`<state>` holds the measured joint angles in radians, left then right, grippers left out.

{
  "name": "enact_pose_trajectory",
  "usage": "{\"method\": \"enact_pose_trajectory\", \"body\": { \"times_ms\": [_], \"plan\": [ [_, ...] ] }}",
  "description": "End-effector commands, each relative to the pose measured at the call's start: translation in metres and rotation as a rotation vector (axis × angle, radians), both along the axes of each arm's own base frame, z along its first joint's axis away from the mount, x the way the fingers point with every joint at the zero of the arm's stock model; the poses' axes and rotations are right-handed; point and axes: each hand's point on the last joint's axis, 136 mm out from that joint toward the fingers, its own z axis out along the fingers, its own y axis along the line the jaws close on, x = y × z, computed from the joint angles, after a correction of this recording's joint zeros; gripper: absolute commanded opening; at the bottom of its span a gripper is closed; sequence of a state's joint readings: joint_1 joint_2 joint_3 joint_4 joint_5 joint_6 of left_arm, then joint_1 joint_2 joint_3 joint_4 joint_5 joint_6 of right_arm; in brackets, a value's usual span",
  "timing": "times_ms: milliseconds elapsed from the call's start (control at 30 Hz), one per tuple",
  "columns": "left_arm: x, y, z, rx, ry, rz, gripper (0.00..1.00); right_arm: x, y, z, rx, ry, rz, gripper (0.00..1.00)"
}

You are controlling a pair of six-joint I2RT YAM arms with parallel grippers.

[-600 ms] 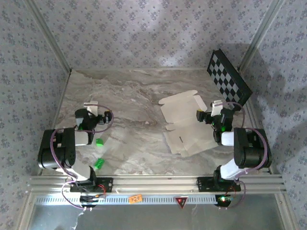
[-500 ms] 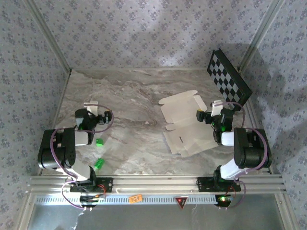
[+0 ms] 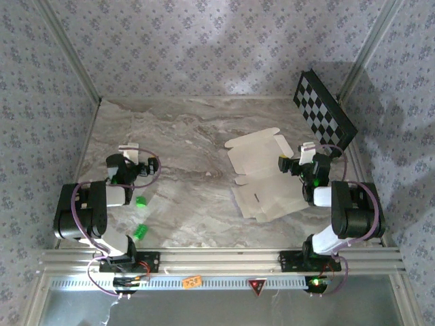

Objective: Fold the paper box

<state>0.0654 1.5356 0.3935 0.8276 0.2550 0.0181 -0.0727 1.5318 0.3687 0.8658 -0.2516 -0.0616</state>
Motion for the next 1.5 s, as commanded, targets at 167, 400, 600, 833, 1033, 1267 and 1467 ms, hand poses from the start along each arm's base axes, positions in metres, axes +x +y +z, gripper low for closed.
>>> {"method": "enact_pose_trajectory", "body": {
  "times_ms": [167, 400, 600, 833, 1033, 1267, 1467],
  "plan": [
    [0.002, 0.005, 0.006, -0.011, -0.028, 0.006, 1.0, 0.0, -0.006, 0.001, 0.004, -0.01, -0.015, 0.99],
    [0.002, 0.005, 0.007, -0.01, -0.029, 0.008, 1.0, 0.0, -0.006, 0.001, 0.0, -0.011, -0.017, 0.99],
    [0.002, 0.005, 0.008, -0.01, -0.033, 0.008, 1.0, 0.002, -0.013, 0.002, -0.019, -0.013, -0.075, 0.99],
    [0.001, 0.018, 0.031, 0.001, -0.021, 0.102, 0.99, -0.004, -0.023, 0.024, -0.027, -0.018, -0.148, 0.99],
    [-0.001, 0.03, 0.056, -0.026, 0.019, 0.217, 0.99, -0.008, -0.017, 0.047, 0.032, 0.101, -0.147, 0.99],
    [-0.01, -0.005, 0.067, -0.254, 0.165, 0.162, 0.98, -0.026, 0.013, 0.059, 0.156, 0.309, -0.111, 0.92],
    [-0.033, -0.058, 0.055, -0.37, 0.309, 0.046, 0.96, -0.045, 0.041, 0.04, 0.274, 0.502, -0.091, 0.88]
  ]
}}
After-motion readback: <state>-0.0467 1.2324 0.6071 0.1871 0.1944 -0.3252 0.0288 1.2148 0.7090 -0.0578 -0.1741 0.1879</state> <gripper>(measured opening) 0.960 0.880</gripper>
